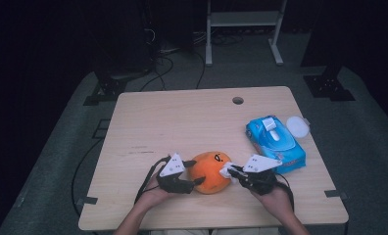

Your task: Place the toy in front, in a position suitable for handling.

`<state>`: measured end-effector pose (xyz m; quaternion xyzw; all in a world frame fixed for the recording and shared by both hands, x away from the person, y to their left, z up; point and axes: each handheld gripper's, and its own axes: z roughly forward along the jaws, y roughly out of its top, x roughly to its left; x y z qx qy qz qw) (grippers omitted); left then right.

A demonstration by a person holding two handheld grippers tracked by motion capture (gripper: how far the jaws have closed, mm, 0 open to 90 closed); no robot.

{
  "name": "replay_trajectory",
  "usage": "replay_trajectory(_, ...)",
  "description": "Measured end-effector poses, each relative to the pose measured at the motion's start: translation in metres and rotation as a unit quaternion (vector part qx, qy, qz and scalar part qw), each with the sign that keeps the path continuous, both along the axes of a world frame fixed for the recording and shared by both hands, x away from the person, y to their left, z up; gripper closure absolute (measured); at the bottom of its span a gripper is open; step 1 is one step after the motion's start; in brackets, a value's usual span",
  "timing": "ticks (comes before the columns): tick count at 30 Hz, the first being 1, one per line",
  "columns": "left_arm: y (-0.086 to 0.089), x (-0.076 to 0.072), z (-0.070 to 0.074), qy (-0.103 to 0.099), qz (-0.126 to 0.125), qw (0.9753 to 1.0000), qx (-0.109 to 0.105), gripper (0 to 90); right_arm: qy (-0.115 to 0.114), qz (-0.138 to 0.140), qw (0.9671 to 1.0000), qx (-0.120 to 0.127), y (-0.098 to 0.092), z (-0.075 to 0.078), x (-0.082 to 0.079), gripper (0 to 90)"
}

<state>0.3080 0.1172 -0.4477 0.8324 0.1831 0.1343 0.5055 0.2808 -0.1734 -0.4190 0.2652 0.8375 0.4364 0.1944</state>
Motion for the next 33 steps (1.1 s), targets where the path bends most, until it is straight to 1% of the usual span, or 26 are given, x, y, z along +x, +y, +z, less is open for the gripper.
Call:
replay_trajectory(1, 0.0, 0.0, 0.0, -0.001, 0.0, 1.0, -0.001, 34.7, 0.006, -0.006, 1.0, 0.003, -0.003, -0.002, 0.002, 81.6)
replay_trajectory(3, 0.0, 0.0, -0.001, -0.001, 0.0, 1.0, 0.001, 34.7, 0.012, -0.006, 0.9999, 0.009, -0.004, -0.004, 0.003, 81.5)
replay_trajectory(4, 0.0, 0.0, -0.001, 0.001, 0.001, 1.0, 0.0, 34.7, 0.013, -0.001, 0.9999, 0.011, -0.002, -0.004, 0.001, 81.6)
replay_trajectory(7, 0.001, 0.002, -0.002, 0.005, 0.0, 1.0, -0.003, 34.7, 0.006, 0.022, 0.9997, 0.013, 0.008, -0.002, -0.005, 81.5)
replay_trajectory(9, 0.001, 0.002, -0.002, 0.006, 0.002, 1.0, -0.004, 34.8, 0.001, 0.029, 0.9995, 0.011, 0.012, 0.0, -0.006, 81.5)
replay_trajectory(11, 0.0, 0.001, -0.002, 0.004, 0.002, 1.0, -0.004, 34.7, 0.004, 0.023, 0.9996, 0.017, 0.009, -0.001, -0.003, 81.5)
replay_trajectory(12, 0.0, 0.001, -0.002, 0.003, 0.002, 1.0, -0.003, 34.7, 0.01, 0.012, 0.9996, 0.022, 0.005, -0.002, 0.0, 81.5)
replay_trajectory(14, -0.002, 0.0, -0.002, 0.0, 0.0, 1.0, -0.002, 34.8, 0.015, -0.004, 0.9996, 0.025, -0.001, -0.005, 0.005, 81.5)
replay_trajectory(15, -0.003, 0.0, -0.001, -0.001, 0.0, 1.0, -0.001, 34.7, 0.021, -0.009, 0.9993, 0.031, -0.003, -0.006, 0.007, 81.5)
replay_trajectory(16, -0.003, 0.0, -0.001, -0.001, 0.0, 1.0, 0.0, 34.8, 0.022, -0.008, 0.9991, 0.034, -0.003, -0.007, 0.007, 81.5)
replay_trajectory(17, -0.002, 0.001, -0.002, 0.0, 0.0, 1.0, -0.001, 34.8, 0.018, -0.005, 0.9993, 0.032, -0.001, -0.006, 0.004, 81.5)
replay_trajectory(19, -0.002, 0.002, -0.002, 0.003, 0.0, 1.0, -0.005, 34.8, 0.011, 0.012, 0.9993, 0.033, 0.007, -0.003, -0.001, 81.5)
replay_trajectory(20, -0.001, 0.003, -0.002, 0.005, 0.0, 1.0, -0.004, 34.8, 0.008, 0.017, 0.9994, 0.031, 0.01, -0.002, -0.003, 81.5)
replay_trajectory(21, -0.001, 0.003, -0.002, 0.006, 0.001, 1.0, -0.005, 34.7, 0.003, 0.017, 0.9996, 0.022, 0.014, -0.002, -0.003, 81.5)
replay_trajectory(22, -0.001, 0.003, 0.0, 0.005, 0.0, 1.0, -0.004, 34.6, 0.003, 0.017, 0.9996, 0.02, 0.014, -0.003, -0.003, 81.5)
replay_trajectory(23, 0.0, 0.002, 0.002, 0.007, 0.0, 0.9999, -0.008, 33.4, 0.01, 0.013, 0.9995, 0.026, 0.013, -0.004, 0.0, 81.6)
replay_trajectory(24, 0.0, 0.001, 0.006, 0.01, -0.002, 0.9998, -0.017, 31.1, 0.014, 0.009, 0.9995, 0.028, 0.011, -0.005, 0.002, 81.6)
replay_trajectory(26, 0.0, -0.003, 0.011, 0.007, -0.008, 0.9996, -0.025, 25.7, 0.017, -0.004, 0.9994, 0.03, 0.007, -0.007, 0.005, 81.6)
replay_trajectory(27, 0.0, -0.006, 0.012, 0.004, -0.017, 0.9995, -0.024, 22.9, 0.018, -0.008, 0.9993, 0.033, 0.005, -0.008, 0.007, 81.5)
replay_trajectory(28, -0.002, -0.008, 0.011, 0.006, -0.025, 0.9994, -0.021, 20.9, 0.022, -0.013, 0.9989, 0.039, 0.002, -0.009, 0.009, 81.6)
replay_trajectory(29, -0.004, -0.01, 0.01, 0.002, -0.029, 0.9995, -0.008, 18.9, 0.027, -0.016, 0.9985, 0.044, 0.0, -0.009, 0.011, 81.6)
replay_trajectory(30, -0.006, -0.011, 0.007, -0.004, -0.028, 0.9996, 0.003, 18.6, 0.031, -0.017, 0.9982, 0.049, -0.001, -0.01, 0.012, 81.5)
replay_trajectory(31, -0.008, -0.011, 0.005, -0.007, -0.026, 0.9996, 0.009, 17.9, 0.035, -0.02, 0.9977, 0.054, -0.002, -0.01, 0.014, 81.5)
replay_trajectory(33, -0.012, -0.01, 0.002, -0.01, -0.016, 0.9997, 0.016, 16.5, 0.04, -0.021, 0.9973, 0.058, -0.002, -0.012, 0.015, 81.5)
